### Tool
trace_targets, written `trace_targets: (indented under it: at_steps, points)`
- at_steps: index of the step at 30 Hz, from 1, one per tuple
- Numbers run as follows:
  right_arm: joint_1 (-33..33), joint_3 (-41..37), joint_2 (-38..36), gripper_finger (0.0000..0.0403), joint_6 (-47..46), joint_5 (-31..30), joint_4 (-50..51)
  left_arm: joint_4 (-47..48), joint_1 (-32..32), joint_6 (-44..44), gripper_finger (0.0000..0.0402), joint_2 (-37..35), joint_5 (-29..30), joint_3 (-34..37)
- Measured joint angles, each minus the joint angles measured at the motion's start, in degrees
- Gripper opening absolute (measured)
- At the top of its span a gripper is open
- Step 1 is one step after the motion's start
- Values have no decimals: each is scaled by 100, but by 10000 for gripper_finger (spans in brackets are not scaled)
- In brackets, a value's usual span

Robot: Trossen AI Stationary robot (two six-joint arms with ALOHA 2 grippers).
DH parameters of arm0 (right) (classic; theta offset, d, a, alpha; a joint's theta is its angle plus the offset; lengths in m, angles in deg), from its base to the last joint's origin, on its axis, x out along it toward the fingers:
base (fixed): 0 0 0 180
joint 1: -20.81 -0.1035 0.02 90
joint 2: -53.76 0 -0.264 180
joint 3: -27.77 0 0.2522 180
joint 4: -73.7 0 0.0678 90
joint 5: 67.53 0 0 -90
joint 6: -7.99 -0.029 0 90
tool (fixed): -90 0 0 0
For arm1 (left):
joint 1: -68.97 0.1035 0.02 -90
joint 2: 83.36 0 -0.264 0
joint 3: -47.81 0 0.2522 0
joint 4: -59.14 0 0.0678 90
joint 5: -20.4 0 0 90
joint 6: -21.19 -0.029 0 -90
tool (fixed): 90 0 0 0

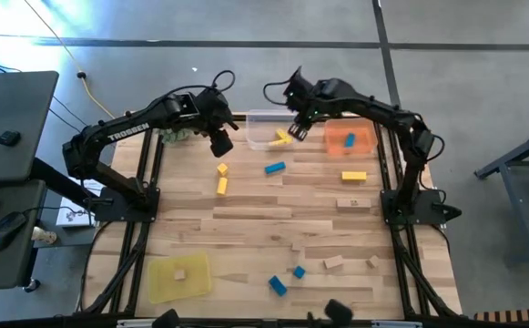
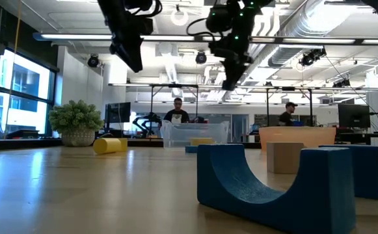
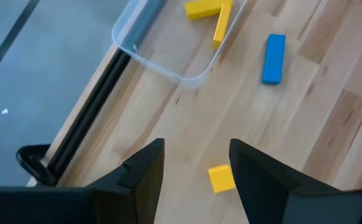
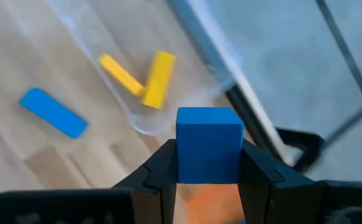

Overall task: Sort & place blocks by color
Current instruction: Put the blue block into the orange bin

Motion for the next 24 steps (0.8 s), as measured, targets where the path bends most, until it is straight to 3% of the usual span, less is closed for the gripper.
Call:
trace_targets:
  at_steps: [9,18,24]
  points:
    - [463,-104,-116,102,6,-185,611,-367,0,-37,170,0,-2,0]
    - [1179,-2348,-1108,101,196,213,-426,-548,0,218,170,0,-2,0]
    - [1686,-3170,-1769,101,142,503,-994,-683,0,367,170,0,-1,0]
